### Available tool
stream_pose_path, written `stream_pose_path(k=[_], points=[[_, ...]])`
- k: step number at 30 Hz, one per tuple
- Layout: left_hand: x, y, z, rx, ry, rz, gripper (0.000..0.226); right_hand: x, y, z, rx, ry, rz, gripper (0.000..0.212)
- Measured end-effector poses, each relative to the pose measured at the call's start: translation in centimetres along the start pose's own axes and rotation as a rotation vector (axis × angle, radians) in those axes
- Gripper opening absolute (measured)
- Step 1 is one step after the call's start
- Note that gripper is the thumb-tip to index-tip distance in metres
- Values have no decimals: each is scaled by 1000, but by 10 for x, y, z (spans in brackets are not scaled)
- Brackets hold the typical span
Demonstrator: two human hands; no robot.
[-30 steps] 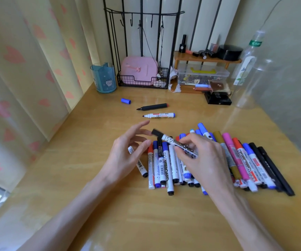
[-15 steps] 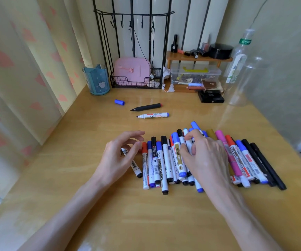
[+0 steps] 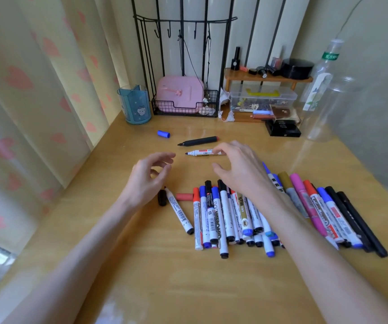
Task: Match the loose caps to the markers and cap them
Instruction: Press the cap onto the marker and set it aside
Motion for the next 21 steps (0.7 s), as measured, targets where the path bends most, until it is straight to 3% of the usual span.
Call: stream_pose_path(k=[7,13,16,21], points=[[-58,3,73,26,-156,143,51,18,39,60,-174,84,-208,50],[-83,21,118,-23,-190,374,75,28,42,74,-104,121,-234,46],[-93,23,132,-62,-196,490,63,30,43,75,-134,125,-219,35],[-91,8,120,93,-175,515,27,29,50,69,-171,131,-191,29]])
Point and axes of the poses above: each hand's wrist, its own z-axis towards the middle knuckle, its own y-axis out of the palm, x = y × z, the point moved 6 cm from there along z, towards the middle knuckle, and after that the axes turned 1 degree about -x, right-handed, at the moved point
